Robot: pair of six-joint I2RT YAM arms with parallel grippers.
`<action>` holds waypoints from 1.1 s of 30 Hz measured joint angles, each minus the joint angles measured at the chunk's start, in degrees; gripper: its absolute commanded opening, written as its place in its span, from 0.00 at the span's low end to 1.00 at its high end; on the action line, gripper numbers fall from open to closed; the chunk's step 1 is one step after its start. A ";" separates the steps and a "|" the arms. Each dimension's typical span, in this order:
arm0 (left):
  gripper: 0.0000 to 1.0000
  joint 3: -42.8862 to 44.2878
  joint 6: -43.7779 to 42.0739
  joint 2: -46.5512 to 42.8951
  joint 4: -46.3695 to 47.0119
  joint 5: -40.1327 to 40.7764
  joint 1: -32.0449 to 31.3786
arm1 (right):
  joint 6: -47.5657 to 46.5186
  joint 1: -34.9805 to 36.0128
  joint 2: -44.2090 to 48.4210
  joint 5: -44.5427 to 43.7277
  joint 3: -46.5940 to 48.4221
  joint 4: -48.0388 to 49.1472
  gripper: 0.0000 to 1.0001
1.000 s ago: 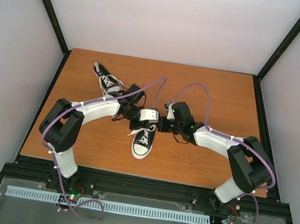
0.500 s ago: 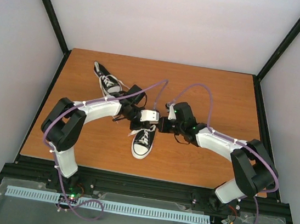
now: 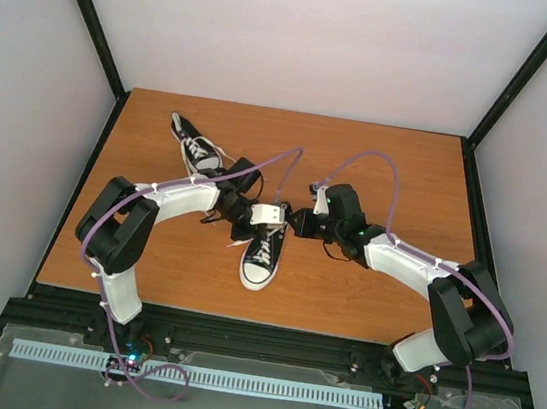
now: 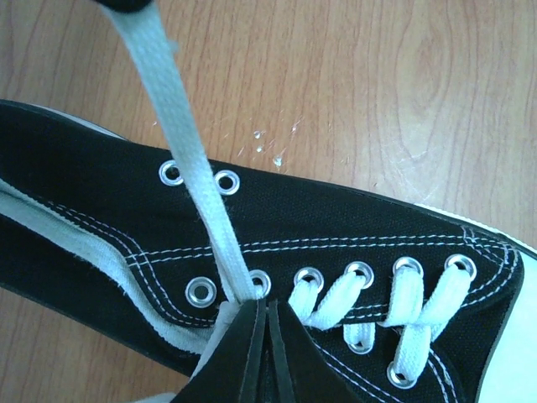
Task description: Tie the shoes
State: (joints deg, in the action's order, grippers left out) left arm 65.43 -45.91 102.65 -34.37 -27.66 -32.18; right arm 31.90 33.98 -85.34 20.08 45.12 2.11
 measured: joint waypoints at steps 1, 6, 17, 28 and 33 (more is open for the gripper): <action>0.06 0.00 0.02 0.00 -0.07 -0.09 0.07 | 0.13 0.00 -0.09 0.20 -0.15 0.33 0.03; 0.09 0.37 0.33 0.04 -0.52 -0.87 0.20 | 0.72 -0.22 -0.98 1.20 -0.31 1.92 0.05; 0.39 2.40 1.53 -1.73 -6.40 -3.58 0.48 | -1.55 -0.59 -1.03 -0.70 -0.24 -0.74 0.36; 0.21 6.58 -9.35 -8.15 -17.81 -6.78 5.73 | -6.08 -0.59 -0.11 -4.79 2.19 -6.38 0.47; 0.19 -0.15 -12.52 -6.51 -13.03 -0.52 6.25 | -6.62 -0.59 -0.11 -4.87 2.19 -6.67 0.47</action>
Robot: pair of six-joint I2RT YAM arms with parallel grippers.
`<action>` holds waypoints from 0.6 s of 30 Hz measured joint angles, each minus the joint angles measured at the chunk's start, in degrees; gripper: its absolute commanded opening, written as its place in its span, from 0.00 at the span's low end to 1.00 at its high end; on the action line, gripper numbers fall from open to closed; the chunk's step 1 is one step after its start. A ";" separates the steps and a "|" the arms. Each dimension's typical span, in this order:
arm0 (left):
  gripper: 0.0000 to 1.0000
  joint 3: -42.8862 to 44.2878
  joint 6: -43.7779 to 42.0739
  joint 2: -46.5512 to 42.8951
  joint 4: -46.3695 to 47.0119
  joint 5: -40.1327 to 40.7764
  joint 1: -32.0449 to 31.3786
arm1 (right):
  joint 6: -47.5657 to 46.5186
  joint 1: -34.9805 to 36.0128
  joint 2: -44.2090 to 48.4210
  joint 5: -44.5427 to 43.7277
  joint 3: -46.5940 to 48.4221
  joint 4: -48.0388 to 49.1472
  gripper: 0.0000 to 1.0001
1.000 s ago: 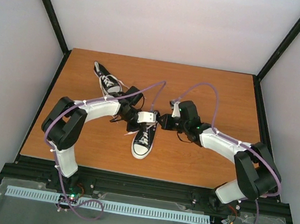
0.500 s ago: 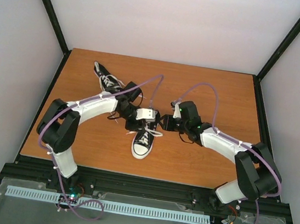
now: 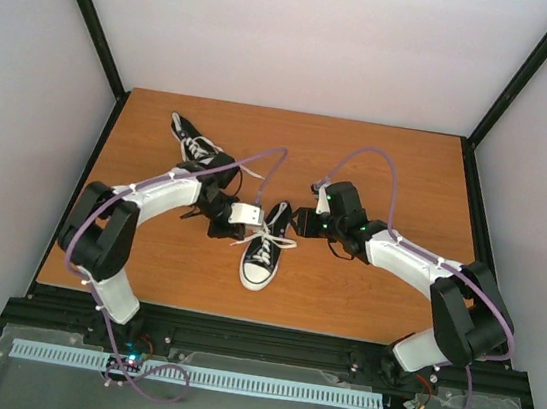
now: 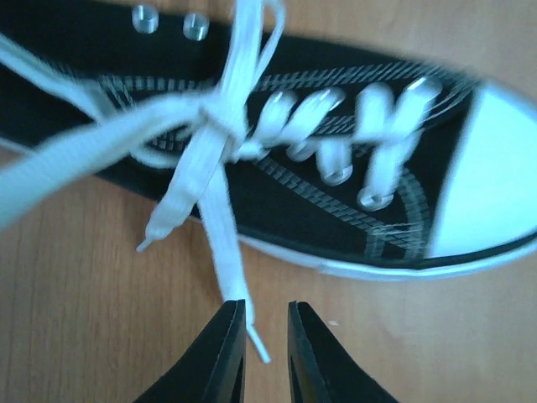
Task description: Tie the shoes
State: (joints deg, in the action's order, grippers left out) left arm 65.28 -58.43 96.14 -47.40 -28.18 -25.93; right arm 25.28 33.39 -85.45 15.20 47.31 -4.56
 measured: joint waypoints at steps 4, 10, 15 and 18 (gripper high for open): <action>0.27 -3.48 -0.04 4.04 9.29 5.49 -0.11 | -0.24 0.00 0.00 0.04 0.02 0.00 0.47; 0.33 -2.45 -0.09 7.63 17.07 7.45 -0.70 | -0.63 0.00 0.02 0.00 0.02 -0.04 0.47; 0.38 -2.45 -1.22 8.94 18.45 7.30 -1.97 | -1.01 0.00 0.02 0.00 0.02 -0.09 0.48; 0.38 -2.45 -1.29 9.42 19.10 7.45 -2.71 | -1.11 0.00 0.02 0.02 0.02 -0.11 0.48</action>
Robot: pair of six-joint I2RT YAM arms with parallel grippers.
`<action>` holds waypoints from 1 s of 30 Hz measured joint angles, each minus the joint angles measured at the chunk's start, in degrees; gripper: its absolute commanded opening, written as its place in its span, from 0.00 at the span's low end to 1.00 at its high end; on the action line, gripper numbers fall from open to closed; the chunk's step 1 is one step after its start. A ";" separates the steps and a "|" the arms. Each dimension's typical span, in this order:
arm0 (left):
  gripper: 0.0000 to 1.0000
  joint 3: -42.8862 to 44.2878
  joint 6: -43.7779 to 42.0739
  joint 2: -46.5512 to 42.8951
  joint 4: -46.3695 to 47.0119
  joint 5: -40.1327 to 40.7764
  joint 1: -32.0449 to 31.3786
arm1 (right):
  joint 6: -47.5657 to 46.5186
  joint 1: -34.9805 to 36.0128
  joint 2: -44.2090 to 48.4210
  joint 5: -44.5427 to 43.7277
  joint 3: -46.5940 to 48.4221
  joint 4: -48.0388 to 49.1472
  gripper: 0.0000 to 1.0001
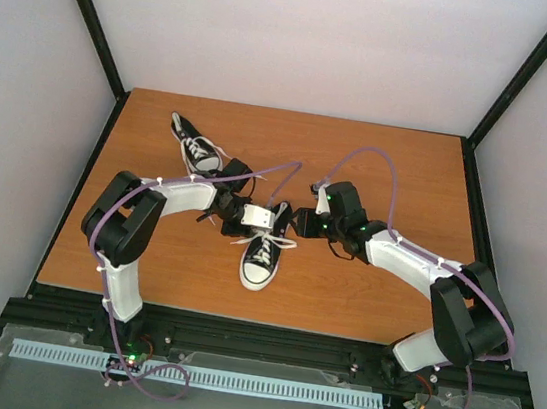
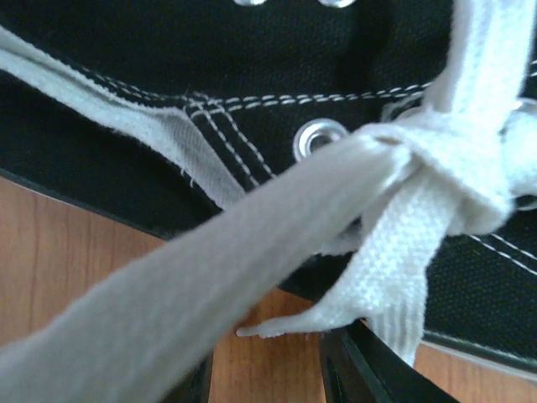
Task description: Tie the shoes
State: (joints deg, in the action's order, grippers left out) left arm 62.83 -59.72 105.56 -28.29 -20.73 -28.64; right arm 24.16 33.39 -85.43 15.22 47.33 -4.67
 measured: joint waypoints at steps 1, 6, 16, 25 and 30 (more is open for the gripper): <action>0.38 0.02 0.15 0.26 0.26 0.26 -0.20 | 0.00 0.00 0.00 0.00 0.00 0.02 0.48; 0.37 0.42 1.01 0.87 0.92 0.76 -0.46 | 0.00 0.00 0.00 0.00 0.00 0.02 0.47; 0.01 0.42 2.62 -0.66 0.66 -0.85 -0.85 | -0.20 0.00 0.00 0.00 0.00 -0.02 0.46; 0.01 -2.95 2.54 -2.71 -0.04 2.43 0.31 | -0.79 0.00 0.85 0.02 0.00 -0.31 0.45; 0.01 -4.59 2.51 -4.33 -0.22 4.39 0.63 | -0.83 0.00 0.76 0.48 0.00 -0.31 0.45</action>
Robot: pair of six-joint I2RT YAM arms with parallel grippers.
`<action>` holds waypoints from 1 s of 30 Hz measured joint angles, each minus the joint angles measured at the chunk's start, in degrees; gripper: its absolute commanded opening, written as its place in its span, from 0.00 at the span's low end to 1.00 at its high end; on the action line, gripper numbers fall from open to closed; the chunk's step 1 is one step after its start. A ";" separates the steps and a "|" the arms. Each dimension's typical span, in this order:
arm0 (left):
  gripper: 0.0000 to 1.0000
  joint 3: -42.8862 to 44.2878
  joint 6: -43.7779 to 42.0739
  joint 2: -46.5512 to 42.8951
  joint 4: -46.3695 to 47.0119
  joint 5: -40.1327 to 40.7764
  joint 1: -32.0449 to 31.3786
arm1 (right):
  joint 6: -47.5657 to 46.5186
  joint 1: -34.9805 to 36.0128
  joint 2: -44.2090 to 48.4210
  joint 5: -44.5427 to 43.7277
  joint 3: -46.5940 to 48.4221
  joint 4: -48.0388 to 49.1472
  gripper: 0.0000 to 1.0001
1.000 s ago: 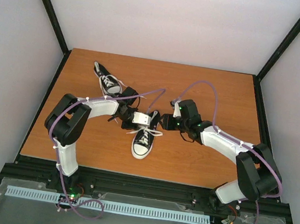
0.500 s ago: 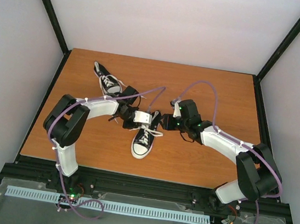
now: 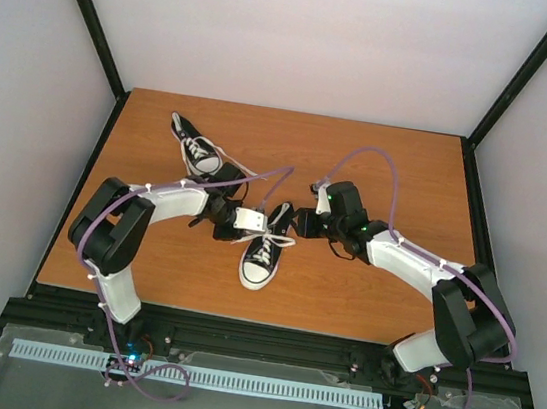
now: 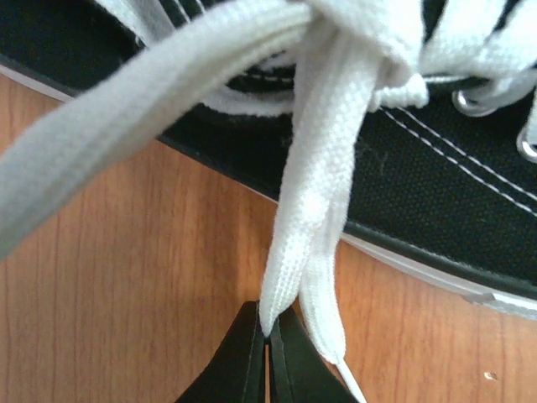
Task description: Tie the shoes
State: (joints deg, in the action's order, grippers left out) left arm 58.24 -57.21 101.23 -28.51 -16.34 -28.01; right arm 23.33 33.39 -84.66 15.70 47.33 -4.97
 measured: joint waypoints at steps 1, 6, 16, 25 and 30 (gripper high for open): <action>0.01 -0.20 0.00 -0.22 -0.07 0.22 0.00 | -0.02 0.00 -0.04 0.13 0.00 0.00 0.45; 0.01 -1.66 0.00 -1.70 -0.83 0.74 0.00 | -0.04 0.00 -0.61 0.61 0.20 0.00 0.46; 0.29 -4.07 0.98 -3.85 -5.46 -0.98 -0.13 | 0.68 0.02 -5.09 1.62 2.51 -0.22 0.67; 0.99 -4.02 3.43 -6.49 -10.60 -1.90 -0.26 | 1.84 3.54 -15.52 -9.84 14.32 -4.61 0.65; 1.00 -1.31 6.21 -11.19 -14.34 -0.31 1.55 | 1.33 5.09 -21.70 -13.73 17.94 -5.97 0.24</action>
State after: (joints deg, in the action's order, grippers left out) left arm 56.93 -51.00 90.04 -42.85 -16.64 -26.46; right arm 24.67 38.48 -106.37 1.98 65.28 -10.94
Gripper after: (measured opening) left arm 0.992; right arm 0.482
